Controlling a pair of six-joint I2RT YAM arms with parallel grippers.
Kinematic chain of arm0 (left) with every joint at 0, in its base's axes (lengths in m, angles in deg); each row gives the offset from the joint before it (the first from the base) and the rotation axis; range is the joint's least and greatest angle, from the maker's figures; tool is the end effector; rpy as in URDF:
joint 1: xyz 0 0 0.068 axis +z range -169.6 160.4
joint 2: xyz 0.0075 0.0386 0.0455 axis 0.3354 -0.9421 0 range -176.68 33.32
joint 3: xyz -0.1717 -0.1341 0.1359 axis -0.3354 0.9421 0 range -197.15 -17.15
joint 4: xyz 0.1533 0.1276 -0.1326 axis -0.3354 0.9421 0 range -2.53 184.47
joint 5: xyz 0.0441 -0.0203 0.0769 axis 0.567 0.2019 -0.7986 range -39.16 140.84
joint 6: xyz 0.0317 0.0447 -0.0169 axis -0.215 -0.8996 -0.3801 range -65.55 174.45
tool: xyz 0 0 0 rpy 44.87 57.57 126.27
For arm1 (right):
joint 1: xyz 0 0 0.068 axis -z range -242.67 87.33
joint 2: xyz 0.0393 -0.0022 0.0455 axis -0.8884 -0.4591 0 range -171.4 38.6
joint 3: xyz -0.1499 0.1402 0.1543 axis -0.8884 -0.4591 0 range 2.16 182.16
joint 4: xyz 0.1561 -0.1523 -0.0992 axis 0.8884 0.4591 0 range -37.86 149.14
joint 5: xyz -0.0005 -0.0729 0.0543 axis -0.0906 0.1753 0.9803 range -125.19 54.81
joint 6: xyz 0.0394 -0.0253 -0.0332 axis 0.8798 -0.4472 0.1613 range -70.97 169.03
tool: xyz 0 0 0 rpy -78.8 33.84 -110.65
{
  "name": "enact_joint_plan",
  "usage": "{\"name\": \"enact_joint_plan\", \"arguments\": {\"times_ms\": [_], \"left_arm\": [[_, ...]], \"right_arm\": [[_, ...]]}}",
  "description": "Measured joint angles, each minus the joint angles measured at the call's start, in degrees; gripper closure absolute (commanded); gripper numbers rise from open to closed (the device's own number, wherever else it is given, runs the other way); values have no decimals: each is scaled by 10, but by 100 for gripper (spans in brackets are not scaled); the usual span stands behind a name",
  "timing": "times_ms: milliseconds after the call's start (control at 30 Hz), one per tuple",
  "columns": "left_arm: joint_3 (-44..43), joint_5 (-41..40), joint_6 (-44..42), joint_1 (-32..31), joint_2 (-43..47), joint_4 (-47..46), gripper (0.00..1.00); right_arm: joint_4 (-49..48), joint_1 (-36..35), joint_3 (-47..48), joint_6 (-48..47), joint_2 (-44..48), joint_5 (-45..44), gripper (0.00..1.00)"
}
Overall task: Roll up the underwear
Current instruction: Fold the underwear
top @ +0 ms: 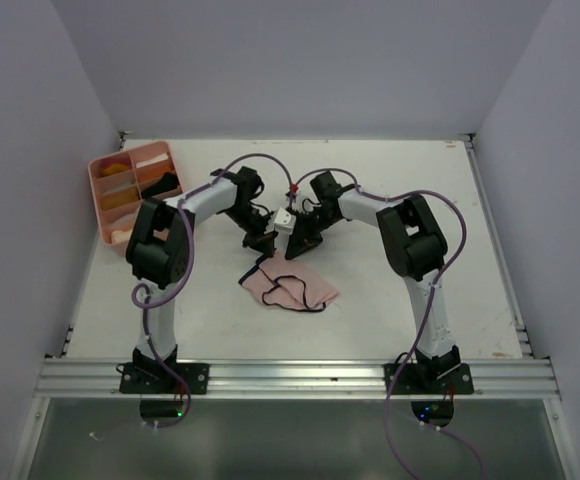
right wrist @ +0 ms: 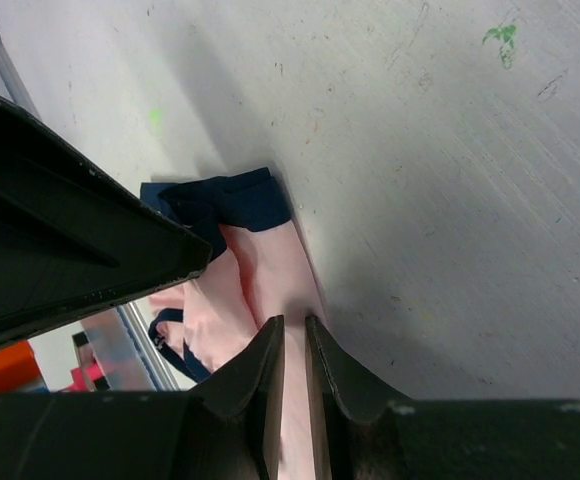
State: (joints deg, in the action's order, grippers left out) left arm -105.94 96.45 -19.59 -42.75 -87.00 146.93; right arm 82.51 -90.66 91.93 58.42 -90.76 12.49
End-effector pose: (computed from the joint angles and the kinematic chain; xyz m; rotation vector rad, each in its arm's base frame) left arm 0.3226 -0.1695 0.1600 1.9698 1.7496 -1.0099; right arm 0.3572 0.2238 0.1146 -0.6655 2.7167 1.3251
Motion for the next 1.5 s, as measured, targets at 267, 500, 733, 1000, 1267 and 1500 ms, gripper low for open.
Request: {"name": "enact_joint_plan", "arguments": {"times_ms": [267, 500, 733, 1000, 1267, 1500], "left_arm": [[-11, 9, 35, 17, 0, -34, 100], [-11, 4, 56, 25, 0, -53, 100], [-11, -8, 73, 16, -11, -68, 100], [-11, -25, 107, -5, -31, -94, 100], [-14, -25, 136, -5, -34, -98, 100], [-14, -26, 150, -5, -35, -101, 100]], "right_arm": [[0, 0, 0, -5, 0, 1, 81], [3, 0, 2, -9, 0, 2, 80], [29, -1, 22, -22, -2, -8, 78], [69, 15, 50, -37, -4, -30, 75], [82, 44, -15, -31, 92, -26, 76], [-11, 32, -104, 78, 153, 47, 74]]}}
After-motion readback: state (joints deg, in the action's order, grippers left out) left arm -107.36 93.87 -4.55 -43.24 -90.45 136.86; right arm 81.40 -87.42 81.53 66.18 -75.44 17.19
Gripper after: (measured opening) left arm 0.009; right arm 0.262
